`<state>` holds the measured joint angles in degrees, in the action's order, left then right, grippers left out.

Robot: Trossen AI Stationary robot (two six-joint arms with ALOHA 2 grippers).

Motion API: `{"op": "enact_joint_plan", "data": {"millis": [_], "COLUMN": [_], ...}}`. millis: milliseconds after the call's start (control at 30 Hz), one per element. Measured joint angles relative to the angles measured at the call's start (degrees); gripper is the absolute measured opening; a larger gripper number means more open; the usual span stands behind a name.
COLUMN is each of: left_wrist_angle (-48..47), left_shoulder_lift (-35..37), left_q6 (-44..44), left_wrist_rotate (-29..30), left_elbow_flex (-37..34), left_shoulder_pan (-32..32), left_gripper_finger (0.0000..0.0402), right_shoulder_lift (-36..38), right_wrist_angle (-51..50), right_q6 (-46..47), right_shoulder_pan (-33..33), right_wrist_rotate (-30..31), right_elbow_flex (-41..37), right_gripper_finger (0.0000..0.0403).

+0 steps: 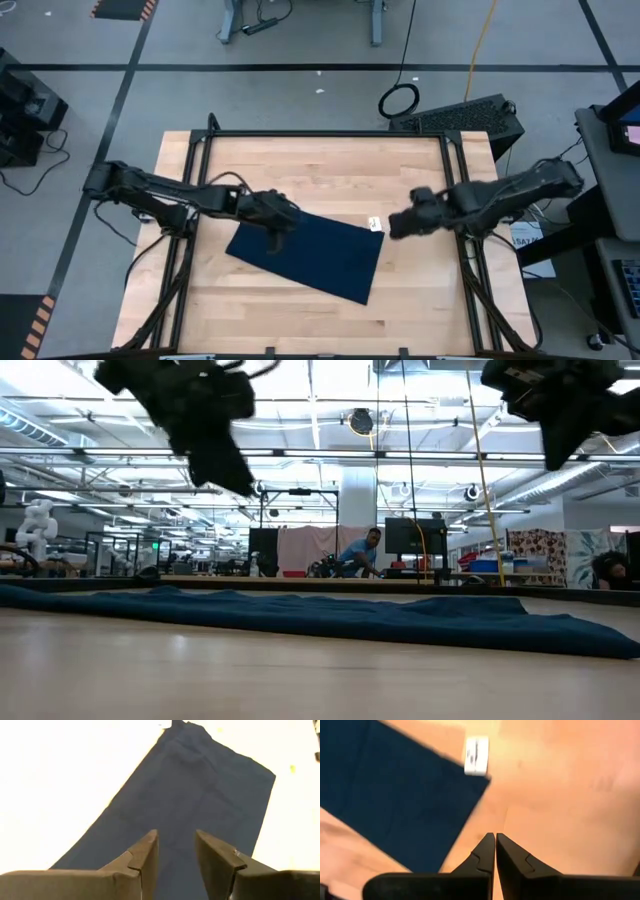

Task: Roll towel
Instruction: Roll the dark blue towel

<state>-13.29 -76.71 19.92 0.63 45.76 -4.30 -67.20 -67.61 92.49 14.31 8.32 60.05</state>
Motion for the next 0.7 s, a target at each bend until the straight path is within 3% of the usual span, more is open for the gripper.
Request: {"op": "enact_joint_plan", "data": {"millis": [167, 333, 467, 700], "left_wrist_angle": [8.7, 8.3, 8.2, -1.6], "left_shoulder_lift": [-9.8, -16.3, -16.7, -18.5], "left_q6": [8.6, 20.3, 27.8, 33.8], "left_wrist_rotate": [-5.6, -10.0, -9.1, -3.7], "left_elbow_flex": [-0.1, -0.1, 0.2, 0.4], "left_shoulder_pan": [-1.1, -4.1, -7.5, -12.1], "left_gripper_finger": [0.0132, 0.0132, 0.0131, 0.0131], "right_shoulder_lift": [1.7, 1.4, 0.7, -2.7], "right_wrist_angle": [6.6, 26.5, 40.3, 43.7], "right_q6": [-13.6, -25.8, -26.6, -21.8], "right_shoulder_pan": [-6.2, -7.6, -7.6, -7.3], "right_wrist_rotate": [0.7, -1.3, -4.7, -5.5], "right_elbow_flex": [-3.7, -13.1, -20.8, -26.3], "right_gripper_finger": [0.0007, 0.0006, 0.0006, 0.0006]}}
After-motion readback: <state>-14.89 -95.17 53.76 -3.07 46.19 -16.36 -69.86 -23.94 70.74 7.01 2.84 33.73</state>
